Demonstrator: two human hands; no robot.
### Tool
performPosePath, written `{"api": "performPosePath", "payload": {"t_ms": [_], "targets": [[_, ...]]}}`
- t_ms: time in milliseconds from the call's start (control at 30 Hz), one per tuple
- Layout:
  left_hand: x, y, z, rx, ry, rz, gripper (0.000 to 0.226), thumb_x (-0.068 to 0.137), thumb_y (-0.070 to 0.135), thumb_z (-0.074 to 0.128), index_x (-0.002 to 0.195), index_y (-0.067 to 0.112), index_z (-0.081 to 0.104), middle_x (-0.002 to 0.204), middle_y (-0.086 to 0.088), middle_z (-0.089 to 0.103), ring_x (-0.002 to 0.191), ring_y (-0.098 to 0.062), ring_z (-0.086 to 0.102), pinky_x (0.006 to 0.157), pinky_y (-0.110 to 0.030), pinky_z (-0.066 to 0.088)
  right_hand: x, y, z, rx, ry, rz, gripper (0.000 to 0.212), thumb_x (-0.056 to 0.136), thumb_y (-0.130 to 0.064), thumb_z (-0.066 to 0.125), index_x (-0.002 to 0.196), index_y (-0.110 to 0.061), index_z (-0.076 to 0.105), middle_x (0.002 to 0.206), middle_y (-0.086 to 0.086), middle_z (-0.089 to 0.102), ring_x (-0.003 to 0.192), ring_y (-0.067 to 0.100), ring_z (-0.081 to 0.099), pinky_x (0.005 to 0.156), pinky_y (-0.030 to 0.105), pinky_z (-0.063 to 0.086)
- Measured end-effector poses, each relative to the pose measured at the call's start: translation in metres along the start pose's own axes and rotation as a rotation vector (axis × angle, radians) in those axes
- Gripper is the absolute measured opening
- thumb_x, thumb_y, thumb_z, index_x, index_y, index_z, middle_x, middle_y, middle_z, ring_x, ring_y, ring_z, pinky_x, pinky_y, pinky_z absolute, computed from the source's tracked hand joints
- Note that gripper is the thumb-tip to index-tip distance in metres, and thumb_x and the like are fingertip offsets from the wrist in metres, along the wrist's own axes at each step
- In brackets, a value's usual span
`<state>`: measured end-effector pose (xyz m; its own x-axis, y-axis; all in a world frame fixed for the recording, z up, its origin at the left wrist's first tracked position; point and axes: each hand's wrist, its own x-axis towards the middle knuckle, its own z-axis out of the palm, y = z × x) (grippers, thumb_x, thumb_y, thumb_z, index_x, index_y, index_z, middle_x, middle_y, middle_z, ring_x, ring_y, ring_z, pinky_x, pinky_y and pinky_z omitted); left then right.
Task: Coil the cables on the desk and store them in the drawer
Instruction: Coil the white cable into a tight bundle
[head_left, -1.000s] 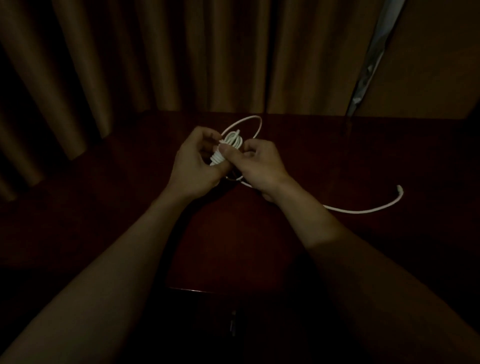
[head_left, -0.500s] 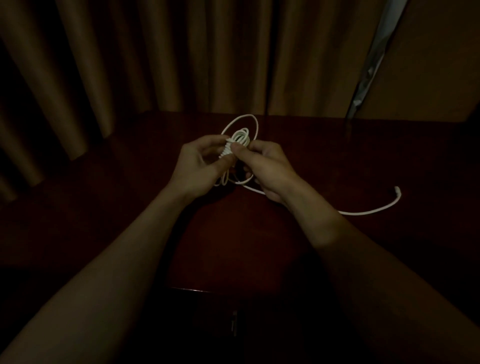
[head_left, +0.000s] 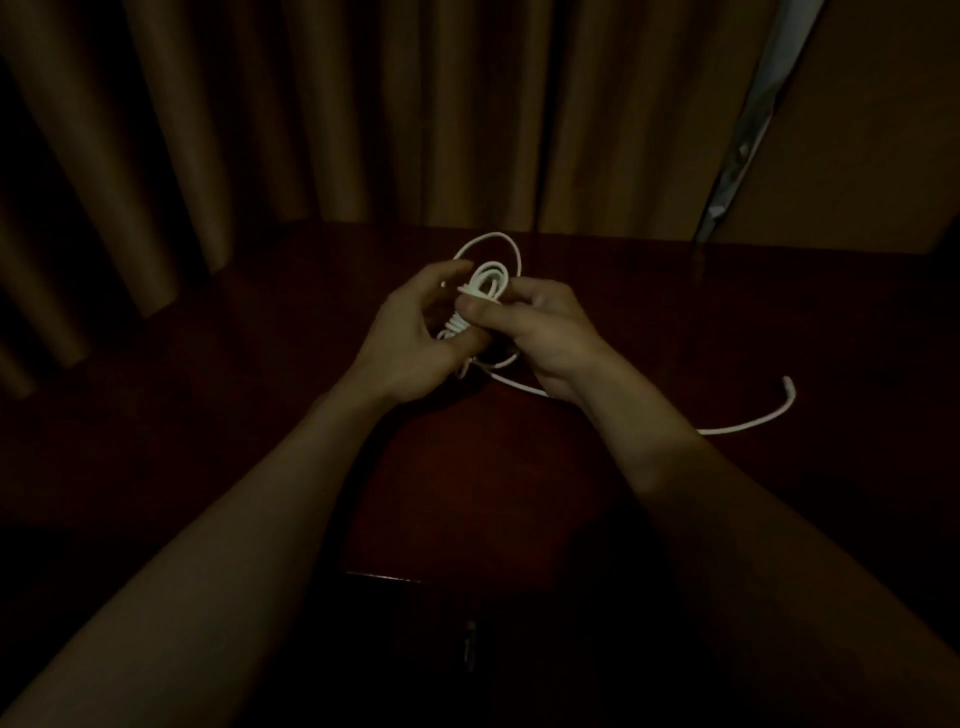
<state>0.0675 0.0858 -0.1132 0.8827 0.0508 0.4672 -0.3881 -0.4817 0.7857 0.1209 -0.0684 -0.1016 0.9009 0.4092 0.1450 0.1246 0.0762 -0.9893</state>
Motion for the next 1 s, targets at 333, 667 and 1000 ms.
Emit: {"api": "performPosePath", "payload": {"t_ms": [333, 667, 1000], "targets": [[0.001, 0.002, 0.002, -0.175, -0.04, -0.029, 0.048, 0.098, -0.01, 0.06, 0.143, 0.006, 0.055, 0.115, -0.003, 0.074, 0.106, -0.012, 0.074, 0.085, -0.022, 0.057, 0.005, 0.001, -0.004, 0.071, -0.022, 0.084, 0.037, 0.092, -0.005, 0.073, 0.127, -0.004, 0.062, 0.106, 0.011, 0.075, 0.09, 0.018, 0.075, 0.073, 0.031, 0.059], [-0.003, 0.004, 0.003, -0.002, 0.122, -0.025, 0.055, 0.083, 0.001, 0.083, 0.132, 0.018, 0.065, 0.114, 0.011, 0.071, 0.09, -0.007, 0.076, 0.076, -0.03, 0.064, 0.004, 0.006, 0.007, 0.034, 0.016, 0.043, 0.032, 0.089, -0.018, 0.08, 0.114, 0.001, 0.071, 0.102, 0.015, 0.078, 0.097, 0.027, 0.077, 0.088, 0.04, 0.062], [0.0, 0.001, -0.006, -0.074, -0.117, -0.098, 0.044, 0.092, 0.006, 0.076, 0.134, 0.014, 0.064, 0.12, 0.001, 0.075, 0.111, -0.01, 0.072, 0.092, -0.026, 0.058, 0.002, 0.006, 0.0, -0.024, -0.038, -0.043, 0.024, 0.092, -0.012, 0.075, 0.114, -0.001, 0.073, 0.1, 0.012, 0.078, 0.091, 0.021, 0.077, 0.078, 0.03, 0.061]]}}
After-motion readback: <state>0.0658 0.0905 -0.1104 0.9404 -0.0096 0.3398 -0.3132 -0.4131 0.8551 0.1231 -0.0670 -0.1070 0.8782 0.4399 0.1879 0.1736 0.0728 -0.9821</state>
